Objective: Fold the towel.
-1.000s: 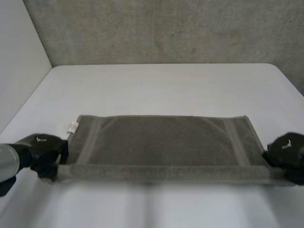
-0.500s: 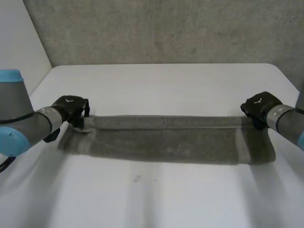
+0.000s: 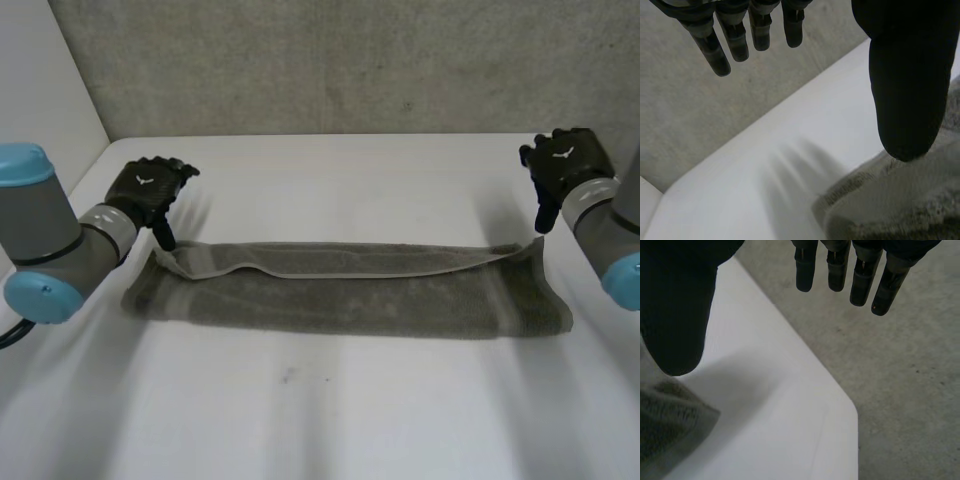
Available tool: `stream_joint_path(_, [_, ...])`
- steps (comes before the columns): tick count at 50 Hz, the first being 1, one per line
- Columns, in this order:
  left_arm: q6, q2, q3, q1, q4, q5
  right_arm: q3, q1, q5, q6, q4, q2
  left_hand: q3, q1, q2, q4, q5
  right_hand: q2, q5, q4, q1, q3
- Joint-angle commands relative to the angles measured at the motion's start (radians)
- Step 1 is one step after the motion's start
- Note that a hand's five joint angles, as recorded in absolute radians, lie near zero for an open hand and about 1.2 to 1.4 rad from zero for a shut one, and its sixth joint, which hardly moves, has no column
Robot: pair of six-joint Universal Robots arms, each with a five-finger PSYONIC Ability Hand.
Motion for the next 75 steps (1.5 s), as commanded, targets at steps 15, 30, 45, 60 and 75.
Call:
stream_joint_path(15, [-0.03, 0.289, -0.285, 0.033, -0.329, 0.008, 0.286, -0.053, -0.181, 0.023, 0.278, -0.201, 0.785, 0.776, 0.785, 0.784, 0.756, 0.365, 0.361, 0.369, 0.384, 0.388])
stream_joint_path(30, [-0.025, 0.102, -0.123, 0.069, -0.365, 0.003, 0.118, -0.058, -0.219, 0.017, 0.327, -0.005, 0.699, 0.689, 0.699, 0.698, 0.67, 0.621, 0.617, 0.625, 0.64, 0.644])
stream_joint_path(45, [-0.028, 0.053, -0.086, 0.044, -0.082, -0.006, 0.041, -0.056, -0.132, 0.044, 0.187, 0.06, 0.143, 0.133, 0.143, 0.142, 0.114, -0.065, -0.069, -0.061, -0.046, -0.042])
stream_joint_path(60, [-0.032, 0.108, -0.196, 0.039, -0.156, -0.004, 0.418, -0.166, -0.279, 0.009, 0.17, -0.184, 0.143, 0.133, 0.143, 0.142, 0.114, -0.065, -0.069, -0.061, -0.046, -0.042])
stream_joint_path(75, [-0.041, 0.2, -0.259, 0.023, -0.173, -0.001, 0.55, -0.239, -0.311, -0.015, -0.07, -0.131, 0.131, 0.122, 0.131, 0.13, 0.102, 0.428, 0.425, 0.433, 0.448, 0.452])
